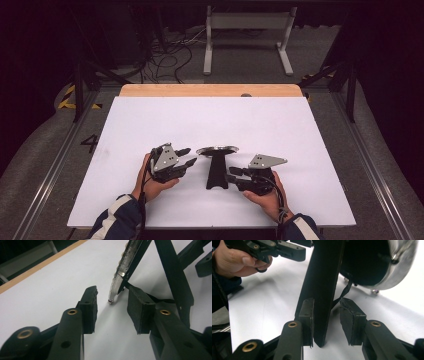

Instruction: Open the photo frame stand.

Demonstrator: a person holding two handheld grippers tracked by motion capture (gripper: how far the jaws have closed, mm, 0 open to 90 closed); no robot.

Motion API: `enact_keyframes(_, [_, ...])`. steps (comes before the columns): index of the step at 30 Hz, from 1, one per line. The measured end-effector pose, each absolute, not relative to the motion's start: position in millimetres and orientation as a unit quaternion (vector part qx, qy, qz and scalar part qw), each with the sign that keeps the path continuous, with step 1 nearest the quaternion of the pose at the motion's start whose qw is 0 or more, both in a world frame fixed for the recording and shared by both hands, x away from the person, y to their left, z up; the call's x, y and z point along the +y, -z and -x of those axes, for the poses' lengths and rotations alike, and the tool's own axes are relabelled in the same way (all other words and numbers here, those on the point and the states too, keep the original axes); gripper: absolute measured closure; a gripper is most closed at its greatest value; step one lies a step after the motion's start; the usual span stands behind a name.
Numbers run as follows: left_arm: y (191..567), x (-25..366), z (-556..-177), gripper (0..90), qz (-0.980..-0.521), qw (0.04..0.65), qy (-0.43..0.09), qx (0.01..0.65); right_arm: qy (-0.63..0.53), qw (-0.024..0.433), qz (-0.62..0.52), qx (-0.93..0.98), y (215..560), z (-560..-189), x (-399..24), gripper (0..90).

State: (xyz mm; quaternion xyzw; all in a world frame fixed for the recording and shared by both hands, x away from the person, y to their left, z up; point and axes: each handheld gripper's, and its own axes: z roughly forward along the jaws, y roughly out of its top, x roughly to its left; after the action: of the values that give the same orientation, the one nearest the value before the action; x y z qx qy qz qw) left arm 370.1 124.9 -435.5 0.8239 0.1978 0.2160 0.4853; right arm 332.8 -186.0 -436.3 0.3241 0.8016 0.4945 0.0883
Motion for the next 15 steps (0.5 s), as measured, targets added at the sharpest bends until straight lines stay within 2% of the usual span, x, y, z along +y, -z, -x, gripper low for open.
enact_keyframes(6, [435,125,-375,50.9,-0.822,0.489,-0.208,0.205,-0.501,0.123,-0.32,0.795,427,-325,-189,66.3])
enact_keyframes(8, [435,125,-375,50.1,-0.824,0.488,-0.203,0.206,-0.506,0.134,-0.318,0.79,424,-322,-190,69.0])
enact_keyframes(9, [435,124,-375,45.4,-0.823,0.487,-0.207,0.208,-0.506,0.144,-0.315,0.79,422,-319,-191,70.5])
enact_keyframes(15, [432,125,-376,41.2,-0.824,0.486,-0.2,0.212,-0.504,0.167,-0.299,0.793,418,-312,-187,76.1])
